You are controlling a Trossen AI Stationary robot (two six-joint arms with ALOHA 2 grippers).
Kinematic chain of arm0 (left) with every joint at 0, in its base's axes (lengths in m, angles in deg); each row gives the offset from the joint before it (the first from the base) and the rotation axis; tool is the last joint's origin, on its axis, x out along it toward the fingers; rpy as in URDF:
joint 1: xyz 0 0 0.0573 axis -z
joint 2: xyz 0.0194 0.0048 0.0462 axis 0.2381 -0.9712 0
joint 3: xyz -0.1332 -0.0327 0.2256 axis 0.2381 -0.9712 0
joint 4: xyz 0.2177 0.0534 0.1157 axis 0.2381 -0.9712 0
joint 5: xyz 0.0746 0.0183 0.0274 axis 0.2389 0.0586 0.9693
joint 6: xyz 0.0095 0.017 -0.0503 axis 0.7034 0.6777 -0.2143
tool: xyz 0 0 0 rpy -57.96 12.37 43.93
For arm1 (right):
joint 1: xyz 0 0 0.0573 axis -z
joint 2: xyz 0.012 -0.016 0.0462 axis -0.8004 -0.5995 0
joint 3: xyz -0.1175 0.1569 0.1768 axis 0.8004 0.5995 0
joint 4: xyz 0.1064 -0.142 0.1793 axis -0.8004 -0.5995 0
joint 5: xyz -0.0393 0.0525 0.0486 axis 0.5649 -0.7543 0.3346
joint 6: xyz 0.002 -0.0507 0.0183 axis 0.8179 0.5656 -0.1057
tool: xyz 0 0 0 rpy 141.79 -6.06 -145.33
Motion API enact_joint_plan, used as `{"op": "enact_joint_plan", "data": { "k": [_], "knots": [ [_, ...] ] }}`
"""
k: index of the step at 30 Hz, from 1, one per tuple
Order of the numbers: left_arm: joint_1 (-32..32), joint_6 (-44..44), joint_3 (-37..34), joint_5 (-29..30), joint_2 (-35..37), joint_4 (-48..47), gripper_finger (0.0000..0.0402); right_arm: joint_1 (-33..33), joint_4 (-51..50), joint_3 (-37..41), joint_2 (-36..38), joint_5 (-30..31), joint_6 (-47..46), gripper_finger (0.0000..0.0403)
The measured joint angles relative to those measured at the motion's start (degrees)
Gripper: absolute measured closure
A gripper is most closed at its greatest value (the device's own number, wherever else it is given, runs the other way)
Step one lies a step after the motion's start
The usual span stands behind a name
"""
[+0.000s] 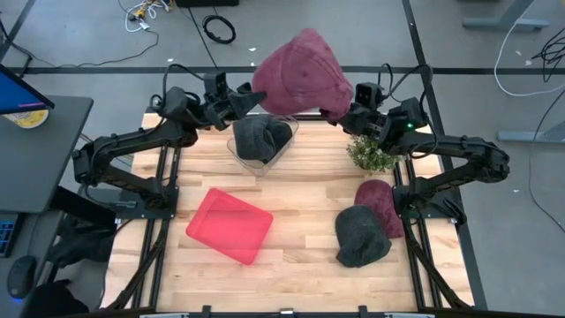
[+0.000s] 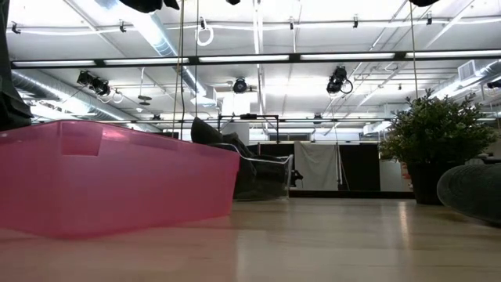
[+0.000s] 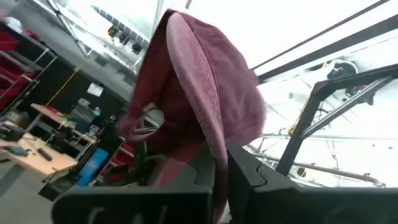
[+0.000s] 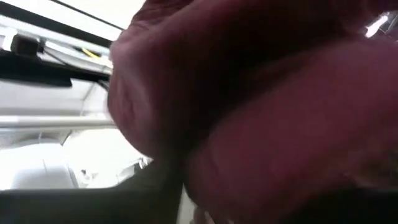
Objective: Pick & Place hat
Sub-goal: Put the left red cap into the red bin
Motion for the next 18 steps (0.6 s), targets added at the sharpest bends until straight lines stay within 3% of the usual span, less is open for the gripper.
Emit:
{"op": "enact_joint_plan", "data": {
  "k": [5,9,12,18],
  "knots": [
    [-1.9,-2.6,0.0,-4.2,1.1,0.6,0.0390,1.5,-0.7,0.0,0.0,-6.0,0.1,0.0119],
    [-4.0,-2.8,0.0,-5.8,2.6,0.5,0.0390,3.5,-1.1,0.0,0.4,-13.4,-3.8,0.0054],
    [-6.1,-2.9,0.0,-6.7,4.3,0.6,0.0390,4.5,-4.1,0.0,1.2,-17.6,-5.3,0.0032],
    [-11.1,-7.2,0.0,-13.8,8.0,-0.4,0.0390,6.2,-25.3,0.0,6.4,-14.8,5.7,0.0042]
  ]
}}
